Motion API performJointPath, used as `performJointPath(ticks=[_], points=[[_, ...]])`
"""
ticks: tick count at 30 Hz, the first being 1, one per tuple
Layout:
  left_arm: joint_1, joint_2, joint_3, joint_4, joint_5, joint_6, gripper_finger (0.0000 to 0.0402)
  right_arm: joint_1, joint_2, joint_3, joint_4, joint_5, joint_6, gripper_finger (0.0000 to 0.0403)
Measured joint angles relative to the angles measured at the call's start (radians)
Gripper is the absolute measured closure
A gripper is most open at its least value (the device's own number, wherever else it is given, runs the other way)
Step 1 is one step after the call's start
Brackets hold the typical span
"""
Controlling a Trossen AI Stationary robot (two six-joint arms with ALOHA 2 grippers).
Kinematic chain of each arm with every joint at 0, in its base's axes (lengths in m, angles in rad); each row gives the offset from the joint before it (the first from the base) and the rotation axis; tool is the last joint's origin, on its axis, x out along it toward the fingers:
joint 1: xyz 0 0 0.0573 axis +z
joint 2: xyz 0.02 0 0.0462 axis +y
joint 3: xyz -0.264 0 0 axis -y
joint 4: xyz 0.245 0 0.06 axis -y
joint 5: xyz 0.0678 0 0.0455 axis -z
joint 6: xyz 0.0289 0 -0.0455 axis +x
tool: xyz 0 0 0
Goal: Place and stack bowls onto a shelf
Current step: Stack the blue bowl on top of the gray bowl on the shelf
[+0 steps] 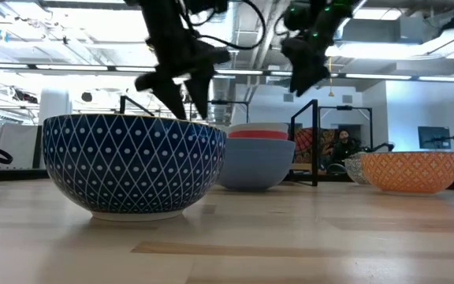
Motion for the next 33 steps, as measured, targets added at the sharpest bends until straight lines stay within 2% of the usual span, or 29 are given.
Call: performJointPath(ticks=[5,14,19,26,29,33], points=[[0.008,0.075,0.000,0.107,0.070,-0.010,0.0202,0.043,-0.148,-0.112,0.051,-0.005,0.060,0.0203],[0.021,0.156,0.000,0.107,0.142,-0.023,0.0251,0.044,-0.265,-0.118,0.040,0.006,0.108,0.0203],[0.021,0.178,0.000,0.104,0.151,-0.016,0.0291,0.047,-0.282,-0.118,0.014,0.050,0.111,0.0203],[0.022,0.177,0.001,0.088,0.142,-0.013,0.0392,0.061,-0.280,-0.119,0.017,0.052,0.110,0.0203],[0.022,0.172,0.017,0.072,0.140,-0.007,0.0396,0.086,-0.268,-0.138,0.052,0.037,0.096,0.0203],[0.014,0.150,0.103,-0.009,0.086,0.052,0.0400,0.141,-0.236,-0.152,0.111,-0.060,0.074,0.0203]])
